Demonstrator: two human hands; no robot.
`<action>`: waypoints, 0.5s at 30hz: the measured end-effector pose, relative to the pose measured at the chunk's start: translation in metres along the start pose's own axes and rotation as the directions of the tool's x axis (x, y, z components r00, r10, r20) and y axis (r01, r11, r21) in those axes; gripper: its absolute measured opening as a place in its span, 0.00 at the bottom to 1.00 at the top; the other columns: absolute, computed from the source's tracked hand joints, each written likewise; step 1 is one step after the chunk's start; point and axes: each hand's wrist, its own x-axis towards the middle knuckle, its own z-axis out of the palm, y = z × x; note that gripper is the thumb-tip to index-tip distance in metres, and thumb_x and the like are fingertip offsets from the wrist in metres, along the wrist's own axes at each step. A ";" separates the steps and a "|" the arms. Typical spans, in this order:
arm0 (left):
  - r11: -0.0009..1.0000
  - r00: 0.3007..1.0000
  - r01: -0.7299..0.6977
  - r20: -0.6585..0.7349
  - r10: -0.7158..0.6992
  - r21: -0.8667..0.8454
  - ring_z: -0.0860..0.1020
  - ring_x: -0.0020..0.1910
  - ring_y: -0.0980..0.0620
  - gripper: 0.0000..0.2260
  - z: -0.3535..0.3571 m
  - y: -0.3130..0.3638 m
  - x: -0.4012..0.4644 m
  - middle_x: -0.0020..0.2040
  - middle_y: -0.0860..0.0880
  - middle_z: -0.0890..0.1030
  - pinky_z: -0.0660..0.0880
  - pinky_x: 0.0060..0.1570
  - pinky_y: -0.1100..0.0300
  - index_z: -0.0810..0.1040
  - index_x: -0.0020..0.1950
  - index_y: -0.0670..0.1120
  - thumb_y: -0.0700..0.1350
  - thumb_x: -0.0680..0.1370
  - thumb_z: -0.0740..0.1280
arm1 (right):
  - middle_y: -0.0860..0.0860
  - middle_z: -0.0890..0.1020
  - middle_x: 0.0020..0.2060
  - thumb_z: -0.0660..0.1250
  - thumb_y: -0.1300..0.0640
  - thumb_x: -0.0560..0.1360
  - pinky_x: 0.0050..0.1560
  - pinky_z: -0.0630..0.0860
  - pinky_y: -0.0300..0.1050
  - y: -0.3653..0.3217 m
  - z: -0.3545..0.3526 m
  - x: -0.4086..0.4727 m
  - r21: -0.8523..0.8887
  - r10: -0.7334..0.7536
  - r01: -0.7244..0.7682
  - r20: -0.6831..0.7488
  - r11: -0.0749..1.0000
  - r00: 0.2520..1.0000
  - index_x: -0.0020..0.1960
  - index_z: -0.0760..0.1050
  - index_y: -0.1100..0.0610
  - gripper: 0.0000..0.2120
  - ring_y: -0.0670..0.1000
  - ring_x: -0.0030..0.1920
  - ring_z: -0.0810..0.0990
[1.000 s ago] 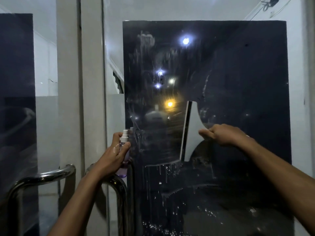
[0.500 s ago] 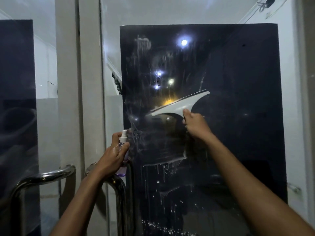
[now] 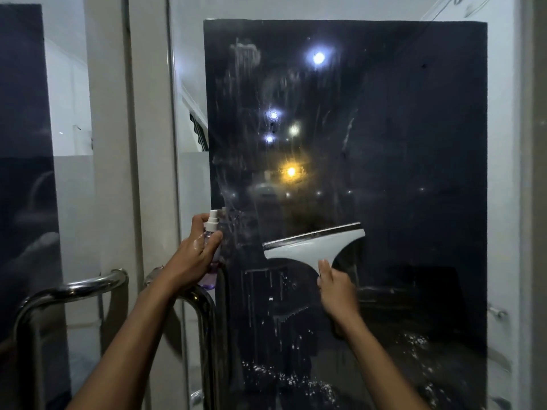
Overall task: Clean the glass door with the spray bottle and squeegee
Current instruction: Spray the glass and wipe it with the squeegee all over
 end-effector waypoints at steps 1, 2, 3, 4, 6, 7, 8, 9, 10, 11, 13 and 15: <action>1.000 1.000 -0.012 -0.002 0.012 0.016 0.84 0.41 0.46 0.12 0.000 0.000 0.000 0.47 0.44 0.82 0.83 0.45 0.43 0.59 0.67 0.57 0.53 0.85 0.56 | 0.49 0.74 0.26 0.53 0.41 0.83 0.34 0.67 0.46 -0.006 -0.002 0.000 -0.008 -0.045 0.044 -0.029 0.999 0.999 0.30 0.69 0.56 0.28 0.48 0.29 0.73; 0.999 1.000 -0.024 -0.003 0.024 0.029 0.84 0.41 0.46 0.11 0.001 0.000 0.000 0.46 0.43 0.82 0.83 0.45 0.43 0.59 0.66 0.57 0.53 0.85 0.56 | 0.50 0.76 0.27 0.53 0.40 0.83 0.34 0.67 0.47 -0.014 -0.005 0.001 -0.043 -0.100 0.097 -0.060 0.994 0.993 0.31 0.70 0.57 0.29 0.49 0.29 0.74; 0.999 0.999 -0.034 -0.004 0.034 0.041 0.84 0.40 0.46 0.11 0.002 -0.001 0.000 0.45 0.43 0.82 0.83 0.45 0.43 0.59 0.66 0.57 0.52 0.85 0.56 | 0.51 0.78 0.28 0.53 0.40 0.83 0.34 0.67 0.47 -0.024 -0.006 0.004 -0.103 -0.163 0.155 -0.073 0.983 0.984 0.32 0.71 0.58 0.29 0.50 0.31 0.76; 0.998 0.999 -0.041 -0.005 0.041 0.054 0.84 0.40 0.46 0.10 0.003 -0.001 0.000 0.44 0.43 0.82 0.83 0.44 0.43 0.59 0.66 0.58 0.52 0.85 0.56 | 0.51 0.78 0.30 0.52 0.39 0.83 0.33 0.66 0.47 -0.036 -0.007 0.008 -0.174 -0.229 0.217 -0.052 0.961 0.972 0.33 0.71 0.58 0.29 0.50 0.32 0.76; 0.996 0.999 -0.050 -0.006 0.051 0.073 0.84 0.38 0.48 0.10 0.005 -0.002 0.001 0.43 0.44 0.82 0.83 0.43 0.45 0.59 0.65 0.58 0.52 0.85 0.56 | 0.49 0.77 0.30 0.50 0.35 0.82 0.33 0.65 0.47 -0.064 -0.002 0.018 -0.335 -0.336 0.347 0.094 0.876 0.937 0.34 0.73 0.55 0.31 0.51 0.32 0.75; 0.995 0.999 -0.052 -0.005 0.053 0.085 0.83 0.38 0.49 0.10 0.006 -0.003 0.001 0.43 0.46 0.82 0.82 0.42 0.46 0.59 0.65 0.59 0.53 0.85 0.56 | 0.48 0.76 0.31 0.48 0.34 0.81 0.34 0.65 0.48 -0.078 0.002 0.024 -0.427 -0.371 0.416 0.189 0.803 0.909 0.34 0.73 0.54 0.31 0.51 0.32 0.74; 0.994 0.999 -0.053 -0.007 0.054 0.097 0.83 0.37 0.51 0.10 0.007 -0.004 0.002 0.42 0.47 0.82 0.82 0.41 0.48 0.59 0.64 0.59 0.53 0.85 0.56 | 0.48 0.77 0.32 0.47 0.32 0.81 0.37 0.66 0.49 -0.090 0.007 0.030 -0.510 -0.392 0.479 0.276 0.714 0.878 0.34 0.74 0.53 0.32 0.52 0.33 0.74; 0.993 0.999 -0.051 -0.010 0.053 0.105 0.83 0.36 0.53 0.10 0.008 -0.005 0.001 0.42 0.48 0.82 0.81 0.40 0.51 0.58 0.64 0.60 0.55 0.84 0.55 | 0.49 0.78 0.34 0.47 0.31 0.80 0.38 0.67 0.50 -0.099 0.011 0.035 -0.575 -0.398 0.527 0.345 0.626 0.850 0.35 0.75 0.52 0.32 0.53 0.34 0.75; 0.993 0.999 -0.048 -0.013 0.050 0.107 0.83 0.35 0.54 0.11 0.008 -0.005 0.002 0.41 0.50 0.82 0.79 0.38 0.54 0.58 0.64 0.60 0.58 0.83 0.55 | 0.50 0.80 0.37 0.47 0.30 0.80 0.40 0.67 0.50 -0.104 0.013 0.043 -0.622 -0.387 0.552 0.394 0.555 0.833 0.37 0.77 0.51 0.32 0.53 0.37 0.76; 0.994 0.999 -0.043 -0.011 0.044 0.104 0.83 0.36 0.56 0.13 0.008 -0.005 0.002 0.41 0.50 0.82 0.78 0.37 0.57 0.58 0.64 0.60 0.60 0.81 0.54 | 0.52 0.81 0.41 0.46 0.29 0.80 0.42 0.68 0.51 -0.105 0.011 0.049 -0.658 -0.363 0.556 0.422 0.508 0.831 0.41 0.78 0.52 0.33 0.54 0.39 0.76; 0.994 0.999 -0.036 -0.009 0.037 0.105 0.83 0.36 0.57 0.14 0.008 -0.006 0.002 0.40 0.50 0.82 0.78 0.37 0.58 0.59 0.64 0.59 0.61 0.80 0.53 | 0.52 0.82 0.46 0.45 0.27 0.78 0.43 0.69 0.51 -0.100 -0.005 0.065 -0.720 -0.307 0.531 0.433 0.447 0.847 0.47 0.80 0.51 0.34 0.55 0.42 0.78; 0.993 0.999 -0.032 -0.008 0.033 0.110 0.83 0.36 0.56 0.11 0.008 -0.008 0.003 0.40 0.50 0.82 0.78 0.37 0.57 0.59 0.64 0.59 0.57 0.83 0.54 | 0.51 0.83 0.48 0.44 0.26 0.77 0.43 0.69 0.51 -0.088 -0.031 0.080 -0.771 -0.246 0.479 0.412 0.419 0.877 0.49 0.80 0.49 0.35 0.54 0.43 0.79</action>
